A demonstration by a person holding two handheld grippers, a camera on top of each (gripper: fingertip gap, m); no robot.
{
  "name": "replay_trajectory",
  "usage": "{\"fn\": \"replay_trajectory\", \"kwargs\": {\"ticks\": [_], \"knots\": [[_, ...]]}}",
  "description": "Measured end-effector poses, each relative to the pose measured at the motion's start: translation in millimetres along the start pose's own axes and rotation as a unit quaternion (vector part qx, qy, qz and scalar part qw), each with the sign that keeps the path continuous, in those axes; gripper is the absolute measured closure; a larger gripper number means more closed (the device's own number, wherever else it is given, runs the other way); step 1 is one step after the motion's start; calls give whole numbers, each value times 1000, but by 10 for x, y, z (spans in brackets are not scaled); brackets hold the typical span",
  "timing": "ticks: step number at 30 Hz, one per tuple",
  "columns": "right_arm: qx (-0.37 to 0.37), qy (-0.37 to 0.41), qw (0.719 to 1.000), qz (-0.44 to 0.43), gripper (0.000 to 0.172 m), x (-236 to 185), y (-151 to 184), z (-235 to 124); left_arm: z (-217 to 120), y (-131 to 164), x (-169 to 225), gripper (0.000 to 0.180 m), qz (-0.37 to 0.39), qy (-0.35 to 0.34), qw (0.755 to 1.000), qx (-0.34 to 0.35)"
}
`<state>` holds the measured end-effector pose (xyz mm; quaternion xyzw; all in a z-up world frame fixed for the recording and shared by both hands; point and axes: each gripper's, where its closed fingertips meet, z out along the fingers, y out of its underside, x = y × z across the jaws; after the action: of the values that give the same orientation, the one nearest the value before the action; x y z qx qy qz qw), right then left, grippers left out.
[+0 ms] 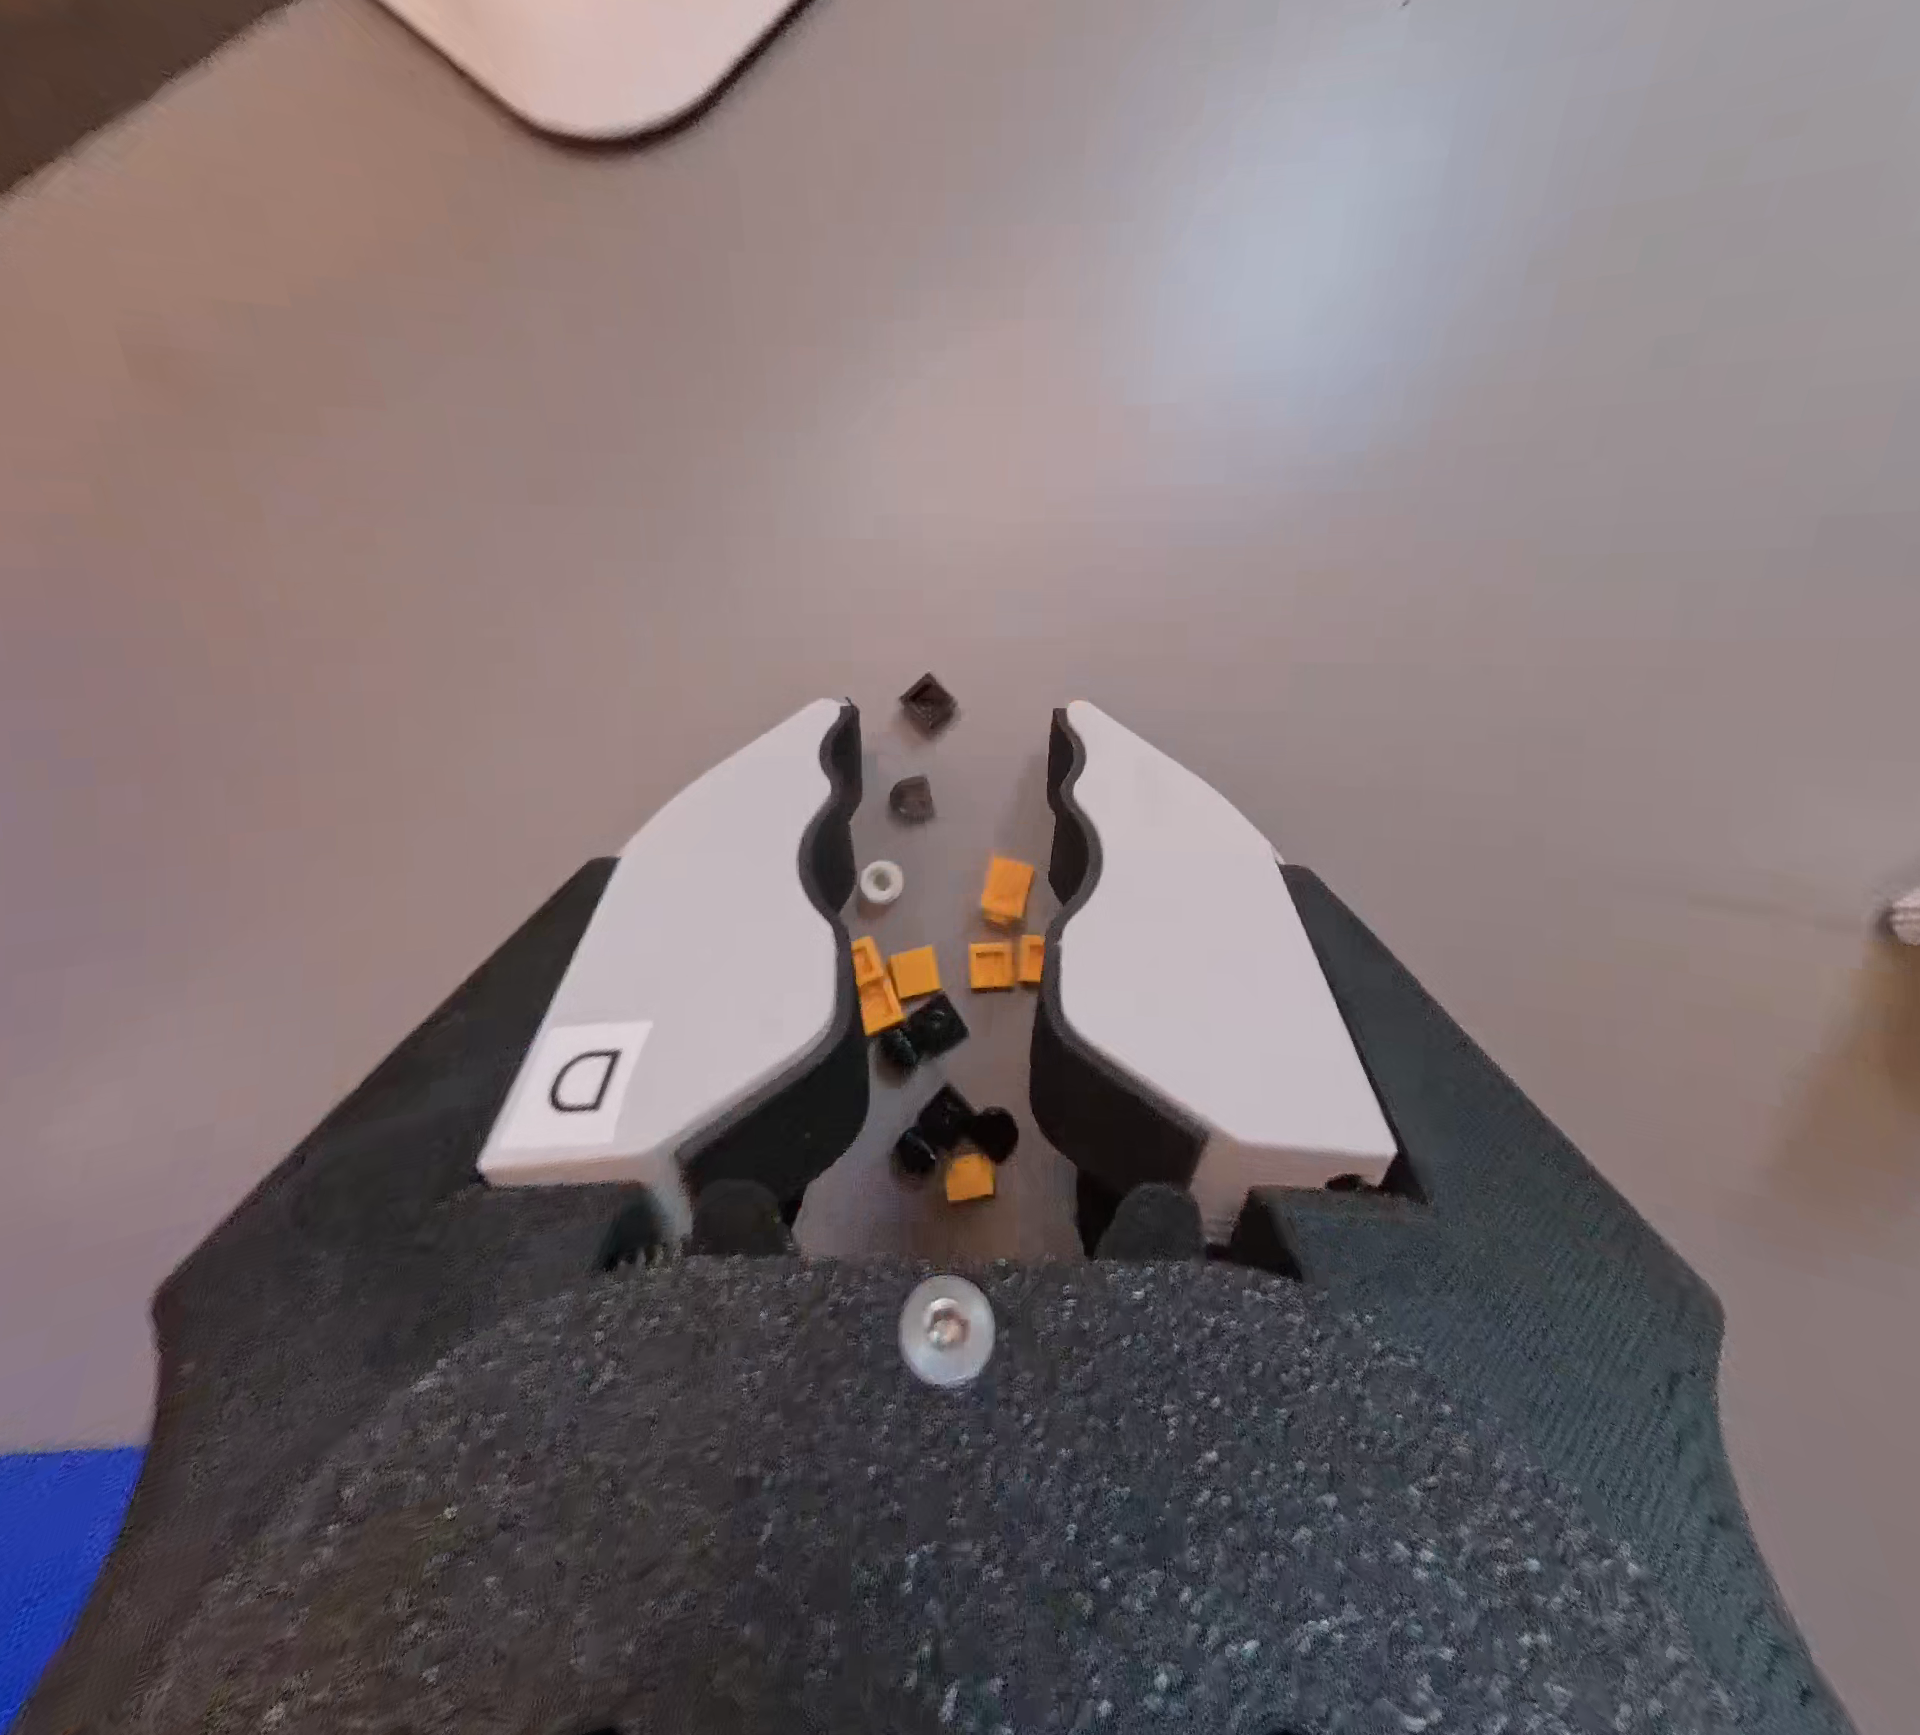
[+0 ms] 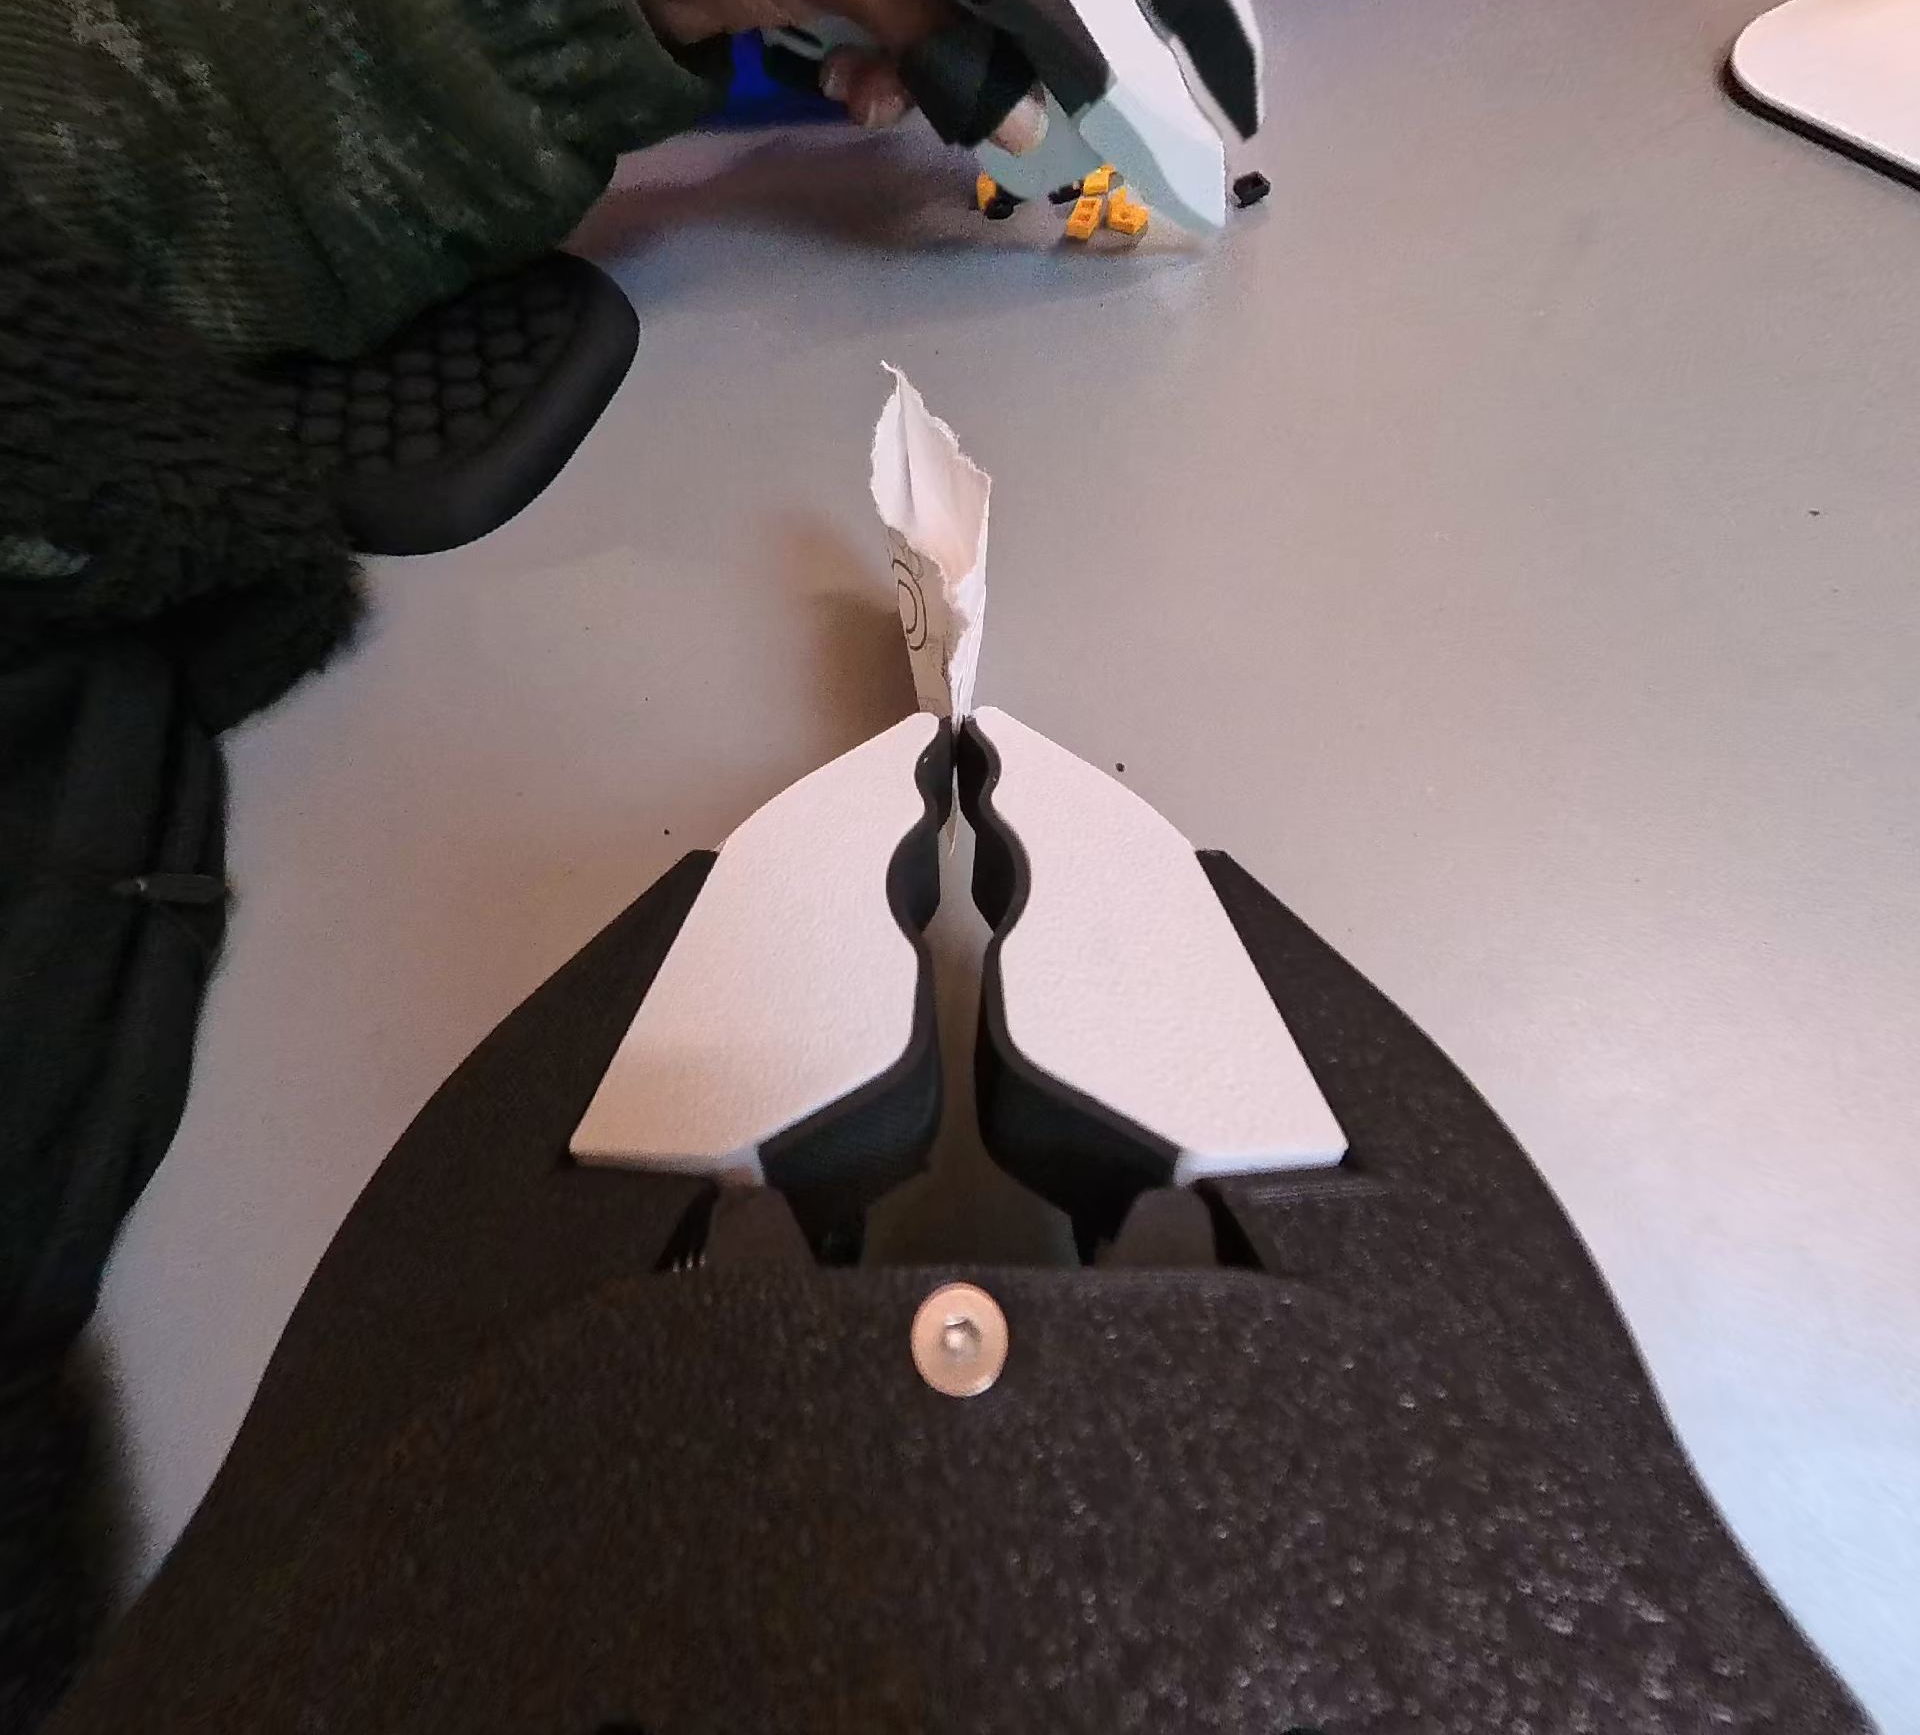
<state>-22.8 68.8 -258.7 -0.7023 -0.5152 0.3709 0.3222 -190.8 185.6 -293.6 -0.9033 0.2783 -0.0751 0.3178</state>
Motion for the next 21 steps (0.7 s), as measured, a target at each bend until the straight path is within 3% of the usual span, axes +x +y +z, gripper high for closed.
{"fn": "replay_trajectory", "kwargs": {"ticks": [1,4,7,10,13,17,21], "knots": [[1,0,1000,1,172,4,-3,-4,29,32,1,147,-11,7,1000,-10],[2,-2,1000,4,172,12,-2,-8,66,5,-54,150,-30,7,1000,-6],[0,-4,1000,4,172,9,10,-2,83,-10,-59,170,-40,21,999,-4],[2,-3,1000,4,172,11,5,-11,50,1,-10,171,-8,24,1000,-14],[4,1,1000,3,172,20,-2,-16,-139,-253,451,171,61,108,990,65],[-2,3,1000,2,172,26,20,3,-622,-535,1290,171,186,227,940,172],[-2,4,1000,-1,172,13,16,16,-697,-436,1790,170,271,267,909,171]]}}
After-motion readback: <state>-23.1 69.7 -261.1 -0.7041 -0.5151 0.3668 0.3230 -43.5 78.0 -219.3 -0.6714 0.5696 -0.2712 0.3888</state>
